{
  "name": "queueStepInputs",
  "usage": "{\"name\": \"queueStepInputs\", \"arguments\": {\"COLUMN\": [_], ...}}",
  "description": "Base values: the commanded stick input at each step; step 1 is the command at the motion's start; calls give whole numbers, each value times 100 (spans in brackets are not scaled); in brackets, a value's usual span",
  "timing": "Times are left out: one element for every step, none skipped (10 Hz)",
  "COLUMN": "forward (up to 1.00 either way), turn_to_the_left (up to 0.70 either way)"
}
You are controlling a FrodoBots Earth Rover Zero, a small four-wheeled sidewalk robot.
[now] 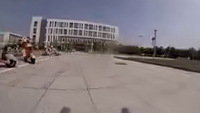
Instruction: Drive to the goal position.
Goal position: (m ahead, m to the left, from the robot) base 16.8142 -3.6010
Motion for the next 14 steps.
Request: {"name": "queueStepInputs", "arguments": {"forward": [100,100,100,100,100,100,100,100,100,100,100,100,100,100], "turn_to_the_left": [0,0,0,0,0,0,0,0,0,0,0,0,0,0]}}
